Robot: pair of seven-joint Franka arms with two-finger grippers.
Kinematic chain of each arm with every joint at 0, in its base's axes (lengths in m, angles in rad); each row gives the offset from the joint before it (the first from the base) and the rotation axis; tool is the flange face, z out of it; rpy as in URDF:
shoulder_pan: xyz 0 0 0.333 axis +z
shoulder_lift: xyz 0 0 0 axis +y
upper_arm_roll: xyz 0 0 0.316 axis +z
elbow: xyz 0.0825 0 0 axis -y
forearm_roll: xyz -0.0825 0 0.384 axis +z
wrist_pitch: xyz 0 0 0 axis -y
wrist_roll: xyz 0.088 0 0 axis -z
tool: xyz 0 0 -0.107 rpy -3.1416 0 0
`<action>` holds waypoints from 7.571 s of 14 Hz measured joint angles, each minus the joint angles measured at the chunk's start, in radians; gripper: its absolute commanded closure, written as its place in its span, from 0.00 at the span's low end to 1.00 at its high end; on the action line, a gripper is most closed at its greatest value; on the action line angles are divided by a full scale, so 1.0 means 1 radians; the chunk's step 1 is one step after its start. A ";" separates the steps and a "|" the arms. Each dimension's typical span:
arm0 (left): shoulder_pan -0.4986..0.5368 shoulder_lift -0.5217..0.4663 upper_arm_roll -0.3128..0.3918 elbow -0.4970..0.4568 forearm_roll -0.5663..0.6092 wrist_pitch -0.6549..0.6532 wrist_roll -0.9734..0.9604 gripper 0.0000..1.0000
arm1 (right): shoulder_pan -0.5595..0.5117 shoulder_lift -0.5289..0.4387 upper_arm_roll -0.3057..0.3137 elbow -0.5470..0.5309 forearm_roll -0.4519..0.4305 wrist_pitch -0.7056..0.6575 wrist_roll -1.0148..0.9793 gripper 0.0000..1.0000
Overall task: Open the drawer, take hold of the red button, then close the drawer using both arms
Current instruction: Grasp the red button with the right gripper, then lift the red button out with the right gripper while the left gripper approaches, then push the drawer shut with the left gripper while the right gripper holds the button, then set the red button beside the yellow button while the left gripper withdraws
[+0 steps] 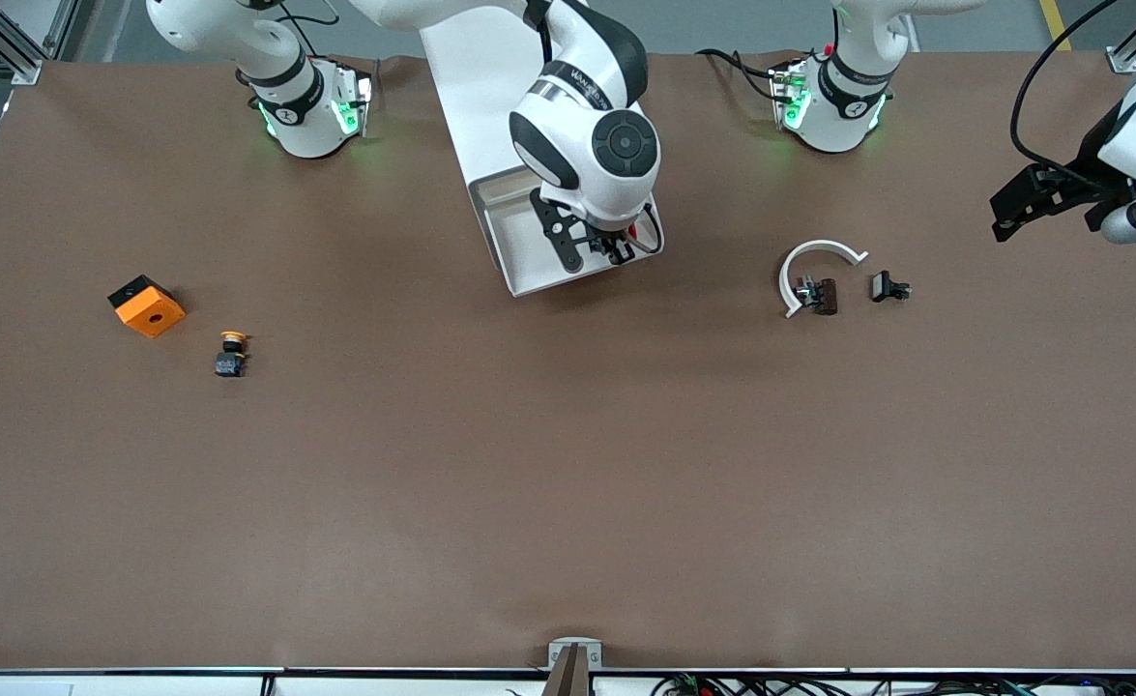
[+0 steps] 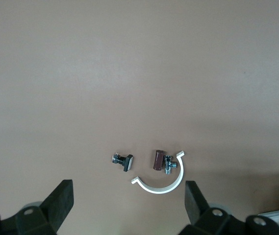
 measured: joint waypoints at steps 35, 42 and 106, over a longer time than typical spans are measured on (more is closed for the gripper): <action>-0.025 0.177 -0.083 -0.028 -0.004 0.160 0.002 0.00 | -0.369 -0.083 -0.032 0.192 -0.091 -0.221 -1.039 1.00; -0.030 0.365 -0.223 -0.033 -0.007 0.362 -0.007 0.00 | -0.466 -0.158 -0.035 0.030 -0.172 -0.160 -1.346 1.00; -0.095 0.595 -0.314 0.175 0.110 0.282 -0.823 0.00 | -0.828 -0.316 -0.033 -1.019 -0.703 0.843 -1.473 0.00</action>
